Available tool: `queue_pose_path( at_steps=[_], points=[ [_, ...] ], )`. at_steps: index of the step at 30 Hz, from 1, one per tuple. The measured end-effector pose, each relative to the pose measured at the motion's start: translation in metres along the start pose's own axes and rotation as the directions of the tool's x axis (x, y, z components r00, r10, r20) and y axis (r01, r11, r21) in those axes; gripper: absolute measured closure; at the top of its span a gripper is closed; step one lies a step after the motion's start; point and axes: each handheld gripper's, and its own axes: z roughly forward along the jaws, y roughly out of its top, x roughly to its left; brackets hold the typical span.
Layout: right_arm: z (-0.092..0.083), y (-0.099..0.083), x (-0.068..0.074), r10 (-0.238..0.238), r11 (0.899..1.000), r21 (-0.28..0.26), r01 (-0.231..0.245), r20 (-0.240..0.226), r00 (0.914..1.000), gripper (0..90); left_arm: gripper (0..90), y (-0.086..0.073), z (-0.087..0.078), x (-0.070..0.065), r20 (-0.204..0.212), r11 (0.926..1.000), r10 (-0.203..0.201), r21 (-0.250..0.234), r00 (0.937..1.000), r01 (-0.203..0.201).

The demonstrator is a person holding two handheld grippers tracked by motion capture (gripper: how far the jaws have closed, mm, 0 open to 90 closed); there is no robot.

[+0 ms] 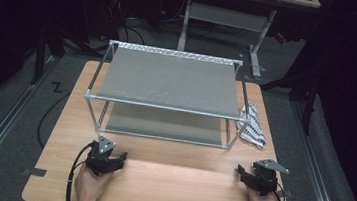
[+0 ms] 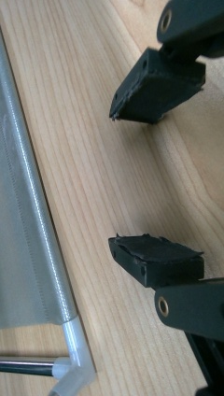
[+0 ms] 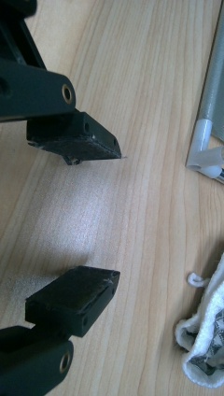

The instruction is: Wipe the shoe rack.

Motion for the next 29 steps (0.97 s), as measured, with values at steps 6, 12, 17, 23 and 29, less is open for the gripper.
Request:
queue_pose_path(
  at_steps=[6, 12, 17, 23, 29],
  points=[
    [-0.0005, -0.0006, 0.0002, 0.0, 1.0, 0.0, 0.0, 0.0, 1.0, 35.0, 31.0, -0.0001, 0.0001, 0.0001, 0.002, 1.0, -0.002, 0.0, 1.0, 0.002],
    [-0.0005, -0.0008, 0.0001, -0.006, 1.0, -0.001, 0.006, -0.002, 1.0, 34.1, 30.7, -0.0003, -0.0002, -0.0001, 0.004, 1.0, -0.002, 0.001, 1.0, 0.002],
    [-0.0006, -0.0009, 0.0, -0.008, 1.0, 0.0, 0.008, -0.006, 0.9999, 33.4, 30.6, -0.0003, -0.0001, -0.0001, 0.005, 1.0, -0.003, 0.0, 1.0, 0.003],
    [-0.0006, -0.0009, 0.0, -0.008, 1.0, 0.0, 0.008, -0.006, 0.9999, 33.4, 30.4, -0.0003, -0.0001, -0.0005, 0.002, 1.0, -0.001, 0.002, 1.0, 0.001],
    [-0.0005, -0.0008, 0.0, -0.008, 1.0, 0.0, 0.008, -0.006, 0.9999, 33.3, 30.3, -0.0003, -0.0001, -0.0004, 0.004, 1.0, -0.001, 0.002, 1.0, 0.001]
  ],
)
